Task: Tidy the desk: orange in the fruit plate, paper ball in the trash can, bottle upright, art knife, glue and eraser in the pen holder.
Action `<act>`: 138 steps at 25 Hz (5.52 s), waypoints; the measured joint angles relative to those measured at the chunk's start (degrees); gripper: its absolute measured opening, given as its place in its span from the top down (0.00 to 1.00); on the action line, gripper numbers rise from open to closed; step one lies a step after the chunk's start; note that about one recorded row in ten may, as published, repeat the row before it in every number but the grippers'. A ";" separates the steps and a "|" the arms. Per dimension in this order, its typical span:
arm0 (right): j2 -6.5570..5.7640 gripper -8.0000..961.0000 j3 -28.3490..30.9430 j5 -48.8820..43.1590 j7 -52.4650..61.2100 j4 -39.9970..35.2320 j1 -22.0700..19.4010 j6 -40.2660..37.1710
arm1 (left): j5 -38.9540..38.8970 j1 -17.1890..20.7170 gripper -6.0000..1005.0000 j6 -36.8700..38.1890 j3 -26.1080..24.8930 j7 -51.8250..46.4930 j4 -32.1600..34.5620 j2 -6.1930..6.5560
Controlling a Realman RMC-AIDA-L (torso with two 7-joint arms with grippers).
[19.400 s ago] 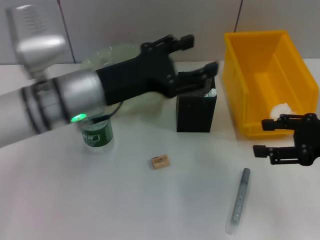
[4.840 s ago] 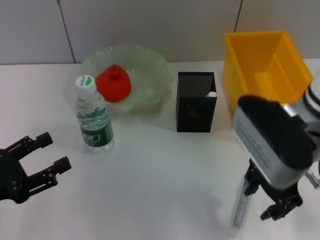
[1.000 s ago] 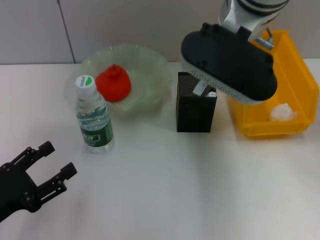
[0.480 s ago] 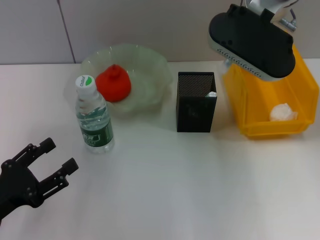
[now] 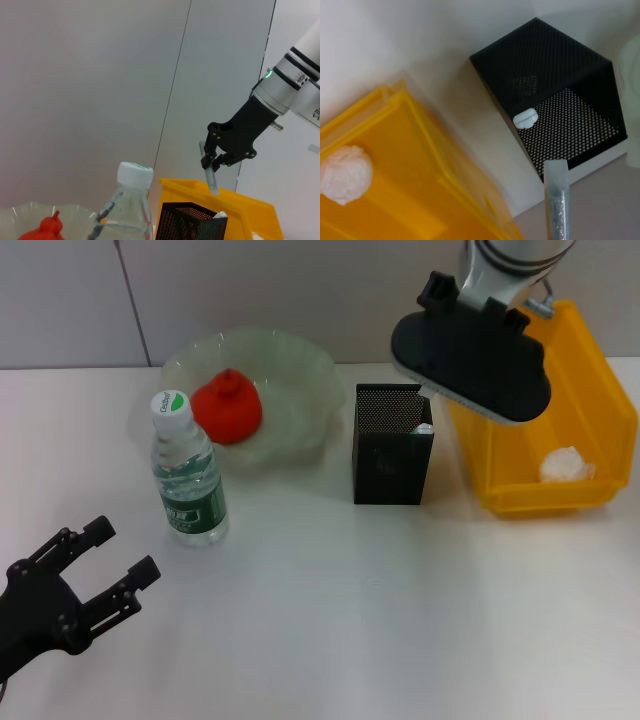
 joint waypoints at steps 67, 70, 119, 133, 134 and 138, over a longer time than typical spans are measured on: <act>6.00 0.74 27.01 62.56 20.11 0.19 -33.68 24.75 | 0.23 0.49 0.17 8.73 -2.13 -6.26 8.19 0.55; 6.07 0.74 26.55 62.62 19.13 0.95 -34.07 25.45 | 0.09 0.74 0.17 8.81 -2.15 -6.58 8.25 0.55; 5.75 0.20 35.30 73.95 0.87 8.05 -47.10 -15.73 | 16.73 -2.41 0.17 15.27 -0.61 -14.84 16.99 3.39; 5.48 0.20 37.69 72.72 -4.41 14.32 -48.53 -18.49 | 20.92 -6.97 0.17 16.60 1.97 -17.04 17.94 4.26; 5.38 0.20 37.69 72.68 -4.45 14.31 -48.61 -18.51 | 20.92 -7.28 0.17 16.49 1.94 -17.49 17.94 4.46; 4.29 0.20 38.01 72.53 -4.48 14.69 -48.96 -18.29 | 22.22 -9.82 0.17 15.83 2.17 -20.81 17.94 5.10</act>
